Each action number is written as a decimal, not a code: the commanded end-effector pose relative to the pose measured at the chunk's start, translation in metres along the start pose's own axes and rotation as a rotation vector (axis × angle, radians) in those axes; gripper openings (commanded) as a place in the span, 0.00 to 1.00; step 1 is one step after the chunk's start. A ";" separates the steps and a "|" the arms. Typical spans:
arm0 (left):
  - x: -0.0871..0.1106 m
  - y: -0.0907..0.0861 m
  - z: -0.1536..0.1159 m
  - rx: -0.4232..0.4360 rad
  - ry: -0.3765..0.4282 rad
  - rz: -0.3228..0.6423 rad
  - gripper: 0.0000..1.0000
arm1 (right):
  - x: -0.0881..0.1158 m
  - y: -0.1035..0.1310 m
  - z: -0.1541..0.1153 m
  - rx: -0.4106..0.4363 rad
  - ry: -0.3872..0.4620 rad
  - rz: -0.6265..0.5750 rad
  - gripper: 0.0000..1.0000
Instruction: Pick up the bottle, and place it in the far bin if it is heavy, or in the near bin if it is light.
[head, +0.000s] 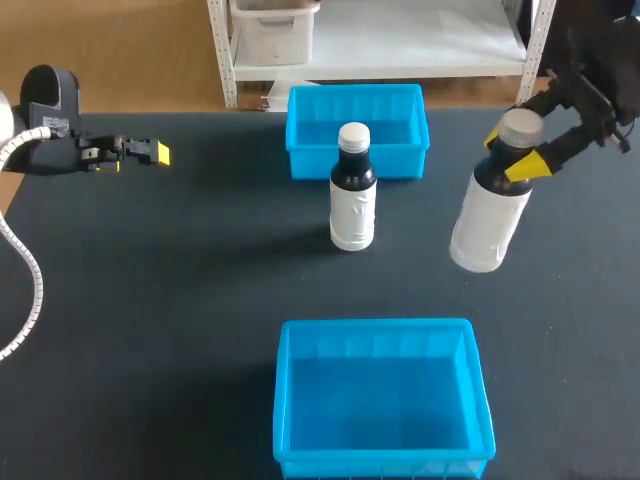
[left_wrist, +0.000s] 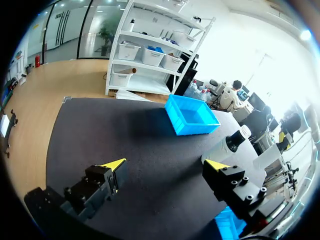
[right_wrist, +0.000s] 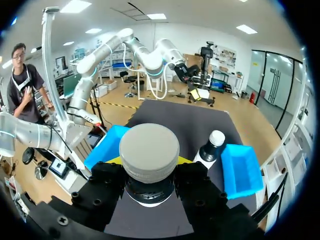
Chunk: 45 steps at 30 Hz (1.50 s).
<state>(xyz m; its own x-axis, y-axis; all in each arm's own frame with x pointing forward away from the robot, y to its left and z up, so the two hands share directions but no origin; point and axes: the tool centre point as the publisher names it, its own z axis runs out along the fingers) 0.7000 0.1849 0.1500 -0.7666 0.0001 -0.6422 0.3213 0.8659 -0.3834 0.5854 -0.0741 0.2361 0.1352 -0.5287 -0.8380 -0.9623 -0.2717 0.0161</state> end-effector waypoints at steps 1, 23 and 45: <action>0.000 0.000 0.000 0.000 0.000 0.000 1.00 | -0.017 0.008 0.009 -0.022 0.014 -0.011 0.00; 0.000 0.000 0.000 0.000 0.000 0.000 1.00 | -0.088 0.072 0.112 -0.145 0.015 -0.087 0.00; 0.000 0.000 0.000 0.000 0.000 0.000 1.00 | -0.092 0.109 0.191 -0.270 -0.042 -0.091 0.00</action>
<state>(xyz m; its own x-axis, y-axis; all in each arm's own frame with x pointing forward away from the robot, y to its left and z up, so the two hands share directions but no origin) 0.7000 0.1849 0.1500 -0.7666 0.0001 -0.6422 0.3213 0.8659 -0.3834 0.4235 0.0946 0.2161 0.2022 -0.4643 -0.8623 -0.8482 -0.5232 0.0827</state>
